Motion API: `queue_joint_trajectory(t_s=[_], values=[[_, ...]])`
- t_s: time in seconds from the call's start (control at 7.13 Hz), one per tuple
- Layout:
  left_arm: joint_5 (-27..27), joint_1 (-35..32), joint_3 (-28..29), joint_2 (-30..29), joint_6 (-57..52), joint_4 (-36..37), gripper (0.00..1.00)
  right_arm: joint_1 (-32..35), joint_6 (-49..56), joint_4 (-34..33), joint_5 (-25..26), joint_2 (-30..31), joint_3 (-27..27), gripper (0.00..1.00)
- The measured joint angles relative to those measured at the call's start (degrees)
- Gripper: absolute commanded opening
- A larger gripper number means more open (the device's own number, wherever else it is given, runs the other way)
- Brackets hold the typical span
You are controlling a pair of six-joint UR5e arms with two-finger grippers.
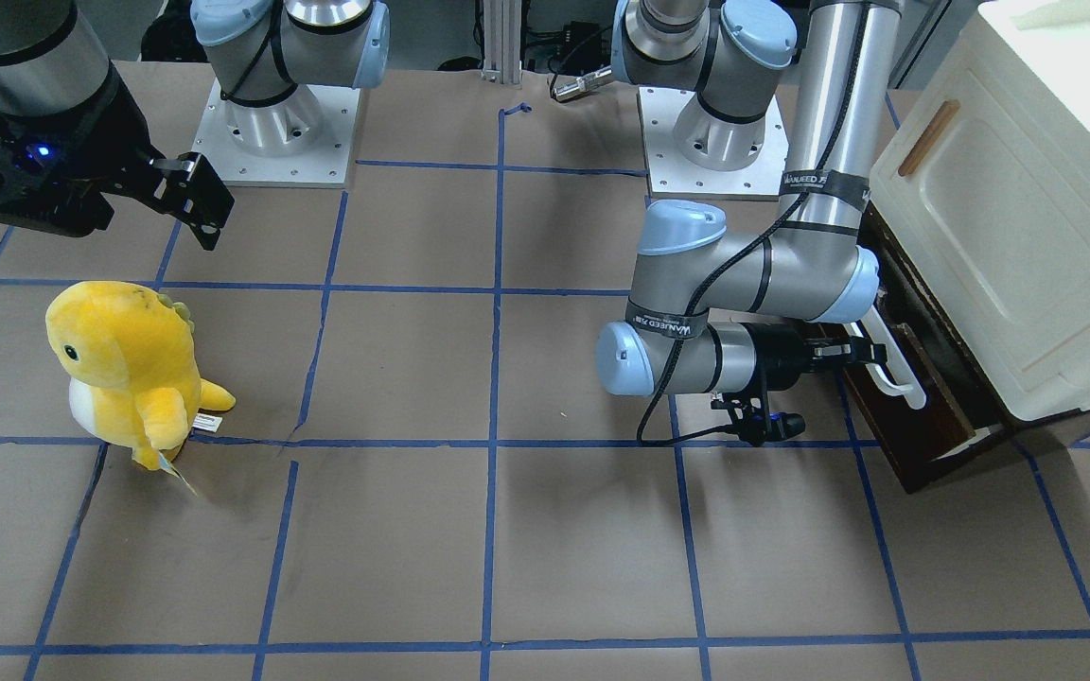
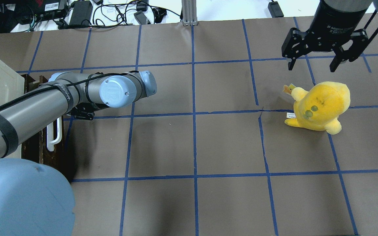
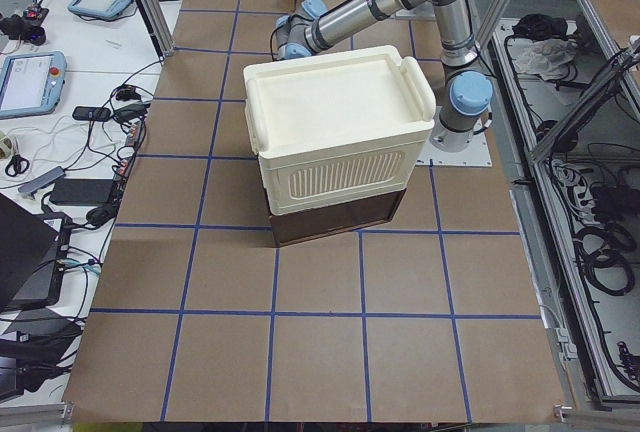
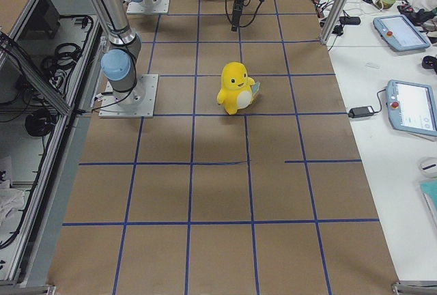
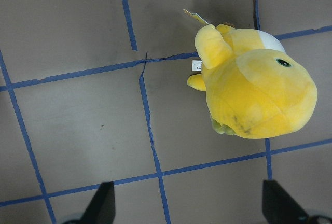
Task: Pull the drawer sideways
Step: 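Pull the handle with the left gripper, sliding the drawer out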
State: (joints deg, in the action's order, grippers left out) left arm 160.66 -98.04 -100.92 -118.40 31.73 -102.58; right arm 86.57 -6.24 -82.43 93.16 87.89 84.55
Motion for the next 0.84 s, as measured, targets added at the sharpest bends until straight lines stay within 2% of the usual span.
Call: queue_joint_trajectory(t_s=[0.84], values=[[0.08,-1.93,0.20,-0.11,-0.14,0.15,0.17,-0.03,0.00,-0.01,0.00,0.00,0.00,1.00]])
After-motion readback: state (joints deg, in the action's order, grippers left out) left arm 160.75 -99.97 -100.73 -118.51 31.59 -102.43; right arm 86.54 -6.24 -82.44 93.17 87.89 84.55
